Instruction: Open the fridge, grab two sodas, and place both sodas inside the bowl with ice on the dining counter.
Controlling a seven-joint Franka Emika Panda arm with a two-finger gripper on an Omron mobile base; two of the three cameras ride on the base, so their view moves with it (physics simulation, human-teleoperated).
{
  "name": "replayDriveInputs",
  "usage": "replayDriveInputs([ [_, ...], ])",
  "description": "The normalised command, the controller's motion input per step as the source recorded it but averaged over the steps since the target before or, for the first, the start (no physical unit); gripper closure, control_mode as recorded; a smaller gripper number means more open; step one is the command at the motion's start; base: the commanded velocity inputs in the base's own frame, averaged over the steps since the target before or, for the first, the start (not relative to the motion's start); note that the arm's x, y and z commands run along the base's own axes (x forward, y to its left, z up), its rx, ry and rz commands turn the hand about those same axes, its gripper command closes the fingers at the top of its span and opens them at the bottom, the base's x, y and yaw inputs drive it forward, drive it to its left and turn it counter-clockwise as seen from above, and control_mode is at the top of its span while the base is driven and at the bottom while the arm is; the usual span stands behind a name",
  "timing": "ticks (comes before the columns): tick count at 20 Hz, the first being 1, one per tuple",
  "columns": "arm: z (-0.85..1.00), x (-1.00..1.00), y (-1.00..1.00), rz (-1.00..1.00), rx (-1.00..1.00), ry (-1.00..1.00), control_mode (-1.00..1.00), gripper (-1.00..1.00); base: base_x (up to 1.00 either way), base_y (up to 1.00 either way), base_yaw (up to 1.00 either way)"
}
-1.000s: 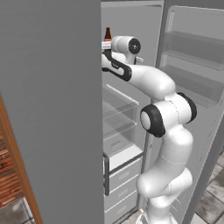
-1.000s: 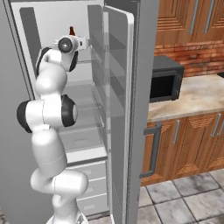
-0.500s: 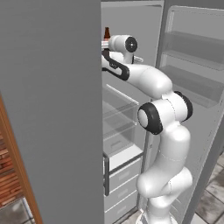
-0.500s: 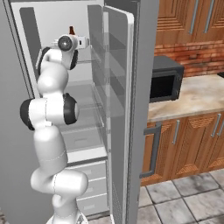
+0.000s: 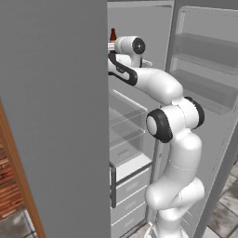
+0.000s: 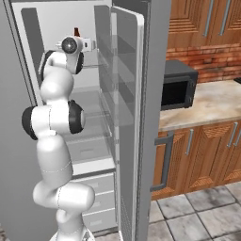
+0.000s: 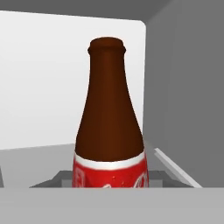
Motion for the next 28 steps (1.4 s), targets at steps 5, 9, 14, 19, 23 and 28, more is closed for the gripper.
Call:
replayDriveInputs([
  [5,-0.01,-0.14,-0.05,0.0,0.01,-0.02,-1.0,1.0,0.0,0.0,0.0],
  [9,-0.03,-0.31,-0.09,0.0,0.04,-0.06,-1.0,1.0,0.0,0.0,0.0],
  [14,0.0,-0.44,-0.04,0.0,0.04,-0.04,-1.0,1.0,0.0,0.0,0.0],
  [19,0.24,-0.58,0.0,-0.01,0.0,0.0,-1.0,1.0,0.0,0.0,0.0],
  [23,0.37,-0.4,0.0,0.0,0.0,0.12,-1.0,1.0,0.0,0.0,0.0],
  [28,0.16,-0.42,0.0,0.0,0.0,0.16,-1.0,1.0,0.0,0.0,0.0],
])
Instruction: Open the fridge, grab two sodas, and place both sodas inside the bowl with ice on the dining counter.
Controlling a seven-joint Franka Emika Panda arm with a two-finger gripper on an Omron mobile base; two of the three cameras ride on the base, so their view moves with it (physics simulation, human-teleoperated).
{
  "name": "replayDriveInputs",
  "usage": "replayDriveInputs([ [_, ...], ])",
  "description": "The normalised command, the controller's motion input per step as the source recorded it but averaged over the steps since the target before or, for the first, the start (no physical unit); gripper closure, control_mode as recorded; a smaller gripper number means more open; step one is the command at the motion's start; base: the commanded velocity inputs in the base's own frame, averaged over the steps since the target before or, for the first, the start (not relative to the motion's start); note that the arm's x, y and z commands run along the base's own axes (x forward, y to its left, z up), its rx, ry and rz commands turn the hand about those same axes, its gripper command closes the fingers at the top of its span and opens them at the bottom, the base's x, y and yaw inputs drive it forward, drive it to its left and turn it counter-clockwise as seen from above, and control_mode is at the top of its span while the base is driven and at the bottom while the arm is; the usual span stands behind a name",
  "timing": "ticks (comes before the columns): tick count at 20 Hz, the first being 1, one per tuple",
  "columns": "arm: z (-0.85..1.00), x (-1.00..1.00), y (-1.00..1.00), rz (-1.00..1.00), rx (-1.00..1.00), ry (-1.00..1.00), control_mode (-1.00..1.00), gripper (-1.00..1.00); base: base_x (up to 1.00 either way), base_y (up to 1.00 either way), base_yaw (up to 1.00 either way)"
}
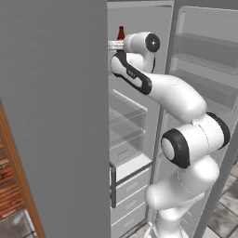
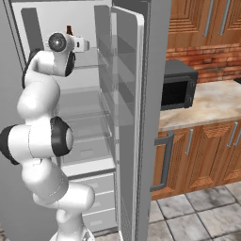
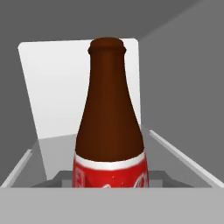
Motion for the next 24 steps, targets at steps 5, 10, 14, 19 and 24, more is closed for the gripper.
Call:
replayDriveInputs([
  [5,0.0,-0.85,-0.11,0.0,0.0,0.01,-1.0,1.0,0.0,0.0,0.0],
  [10,0.03,-0.89,-0.25,0.0,0.0,0.0,-1.0,1.0,0.0,0.0,0.0],
  [14,0.0,-0.97,-0.31,0.0,0.0,0.0,-1.0,1.0,0.0,0.0,0.0],
  [19,0.0,-0.93,-0.21,0.0,0.0,0.01,-1.0,1.0,0.0,0.0,0.0],
  [24,-0.04,-0.87,-0.07,0.0,0.0,0.08,-1.0,1.0,0.0,0.0,0.0],
])
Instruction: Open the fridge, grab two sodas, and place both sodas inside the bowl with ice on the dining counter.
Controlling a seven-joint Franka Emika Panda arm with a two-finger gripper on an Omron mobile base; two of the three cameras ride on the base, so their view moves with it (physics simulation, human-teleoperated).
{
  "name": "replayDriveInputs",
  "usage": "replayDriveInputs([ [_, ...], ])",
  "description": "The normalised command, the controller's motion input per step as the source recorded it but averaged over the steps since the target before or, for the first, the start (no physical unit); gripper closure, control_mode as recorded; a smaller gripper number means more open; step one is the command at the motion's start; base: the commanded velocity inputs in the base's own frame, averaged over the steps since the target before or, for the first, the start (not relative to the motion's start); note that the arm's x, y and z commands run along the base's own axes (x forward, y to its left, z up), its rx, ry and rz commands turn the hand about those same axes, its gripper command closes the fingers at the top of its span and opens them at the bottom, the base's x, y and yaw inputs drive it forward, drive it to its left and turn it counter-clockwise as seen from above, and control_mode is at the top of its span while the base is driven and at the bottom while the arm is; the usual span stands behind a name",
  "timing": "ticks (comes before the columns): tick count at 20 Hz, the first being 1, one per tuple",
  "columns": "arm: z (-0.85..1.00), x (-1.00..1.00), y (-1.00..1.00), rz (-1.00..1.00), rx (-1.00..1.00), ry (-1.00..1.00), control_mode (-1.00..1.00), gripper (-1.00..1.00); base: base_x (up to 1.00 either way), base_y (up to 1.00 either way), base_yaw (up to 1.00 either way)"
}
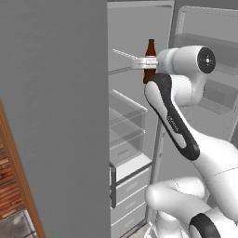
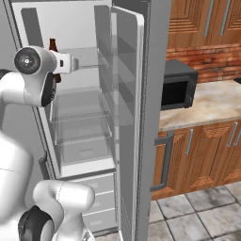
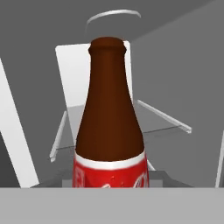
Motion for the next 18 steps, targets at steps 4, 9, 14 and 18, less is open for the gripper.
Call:
replayDriveInputs([
  [4,-0.05,-0.81,-0.02,0.0,0.0,0.13,-1.0,1.0,0.0,0.0,0.0],
  [9,-0.08,-0.84,-0.02,0.0,0.0,0.15,-1.0,1.0,0.0,0.0,0.0],
  [14,-0.24,-0.83,-0.03,0.0,0.0,0.16,-1.0,1.0,0.0,0.0,0.0],
  [18,-0.45,-0.73,-0.11,0.0,0.0,0.16,-1.0,1.0,0.0,0.0,0.0],
])
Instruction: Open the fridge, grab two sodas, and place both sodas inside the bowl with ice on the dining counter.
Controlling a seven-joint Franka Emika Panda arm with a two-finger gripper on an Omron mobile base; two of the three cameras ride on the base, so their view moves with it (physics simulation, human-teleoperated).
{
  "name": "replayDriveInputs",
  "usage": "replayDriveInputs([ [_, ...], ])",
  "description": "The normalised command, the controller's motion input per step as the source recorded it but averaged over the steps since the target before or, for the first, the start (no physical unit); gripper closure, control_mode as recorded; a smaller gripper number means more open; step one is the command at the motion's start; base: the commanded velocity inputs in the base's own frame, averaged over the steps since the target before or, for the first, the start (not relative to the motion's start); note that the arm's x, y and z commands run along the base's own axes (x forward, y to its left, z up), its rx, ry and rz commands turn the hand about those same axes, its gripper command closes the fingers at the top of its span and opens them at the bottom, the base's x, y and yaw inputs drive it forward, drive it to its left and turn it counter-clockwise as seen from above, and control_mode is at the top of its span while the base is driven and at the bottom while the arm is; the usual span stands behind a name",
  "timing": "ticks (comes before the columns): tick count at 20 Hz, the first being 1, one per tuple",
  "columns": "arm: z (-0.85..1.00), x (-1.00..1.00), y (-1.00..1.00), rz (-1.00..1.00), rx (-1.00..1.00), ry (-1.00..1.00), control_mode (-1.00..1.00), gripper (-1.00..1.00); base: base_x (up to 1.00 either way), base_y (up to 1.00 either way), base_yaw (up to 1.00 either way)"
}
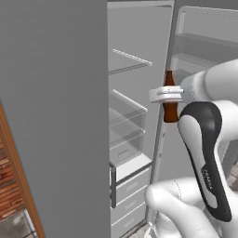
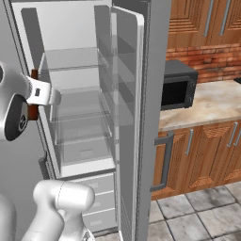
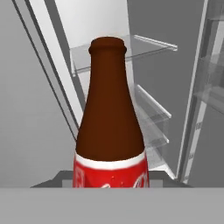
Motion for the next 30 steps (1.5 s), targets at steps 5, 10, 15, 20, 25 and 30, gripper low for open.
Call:
replayDriveInputs([
  [5,-0.56,-0.61,-0.17,0.0,0.0,0.14,-1.0,1.0,0.0,0.0,0.0],
  [10,-0.47,-0.18,-0.04,0.0,0.0,0.07,-1.0,1.0,0.0,0.0,0.0],
  [15,-0.2,-0.08,0.0,0.0,0.0,0.0,-1.0,1.0,0.0,0.0,0.0],
  [20,-0.09,-0.18,0.03,0.0,0.0,0.0,1.0,1.0,-0.33,0.13,-0.03],
  [25,0.0,0.0,0.0,0.0,0.0,0.0,1.0,1.0,-0.52,0.41,-0.17],
  [30,0.0,0.0,0.0,0.0,0.0,0.0,1.0,1.0,-0.63,0.41,-0.35],
])
